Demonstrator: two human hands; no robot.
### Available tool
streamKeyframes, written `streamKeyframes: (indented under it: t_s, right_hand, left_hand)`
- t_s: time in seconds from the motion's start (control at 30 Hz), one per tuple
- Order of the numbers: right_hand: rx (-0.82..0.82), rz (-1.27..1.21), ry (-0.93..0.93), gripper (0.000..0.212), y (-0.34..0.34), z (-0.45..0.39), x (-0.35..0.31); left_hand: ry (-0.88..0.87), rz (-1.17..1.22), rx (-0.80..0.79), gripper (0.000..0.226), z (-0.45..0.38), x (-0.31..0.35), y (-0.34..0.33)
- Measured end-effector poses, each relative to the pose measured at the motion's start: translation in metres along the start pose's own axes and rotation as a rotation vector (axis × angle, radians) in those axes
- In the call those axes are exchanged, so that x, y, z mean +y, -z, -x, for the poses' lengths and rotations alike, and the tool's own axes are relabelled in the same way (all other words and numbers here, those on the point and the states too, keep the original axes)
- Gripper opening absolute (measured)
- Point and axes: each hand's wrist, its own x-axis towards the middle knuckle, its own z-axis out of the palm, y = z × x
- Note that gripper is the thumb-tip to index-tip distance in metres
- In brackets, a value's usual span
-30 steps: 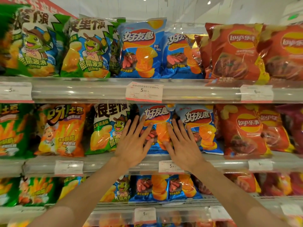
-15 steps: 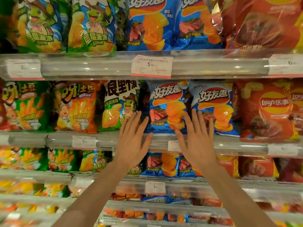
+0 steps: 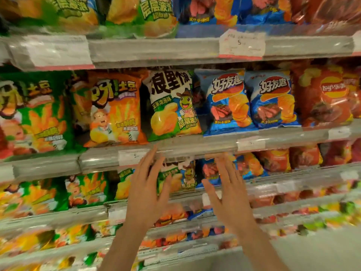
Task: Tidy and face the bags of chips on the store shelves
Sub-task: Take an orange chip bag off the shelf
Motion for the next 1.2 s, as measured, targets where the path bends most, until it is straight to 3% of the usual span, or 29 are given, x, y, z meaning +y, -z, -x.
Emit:
streamKeyframes:
  t_s: [0.1, 0.3, 0.57, 0.77, 1.0, 1.2]
  right_hand:
    - [-0.053, -0.017, -0.116, 0.074, -0.031, 0.031, -0.046]
    - [-0.129, -0.003, -0.266, 0.079, -0.067, 0.071, -0.112]
    - [-0.153, -0.027, -0.247, 0.065, -0.065, 0.055, -0.140]
    - [-0.071, -0.082, -0.200, 0.065, -0.048, 0.019, -0.155]
    - [0.114, -0.095, -0.010, 0.057, -0.014, -0.047, -0.178]
    - [0.084, -0.007, 0.123, 0.054, 0.007, -0.120, -0.199]
  left_hand:
    - [0.000, 0.035, -0.053, 0.054, 0.030, -0.041, 0.030]
    - [0.222, 0.122, -0.138, 0.054, 0.078, -0.102, 0.093]
    - [0.314, 0.095, -0.095, 0.051, 0.091, -0.131, 0.130]
    - [0.220, 0.012, -0.045, 0.050, 0.054, -0.118, 0.151]
    - [0.053, -0.068, 0.014, 0.053, -0.035, -0.095, 0.185]
    - [-0.019, -0.181, -0.023, 0.056, -0.102, -0.092, 0.200]
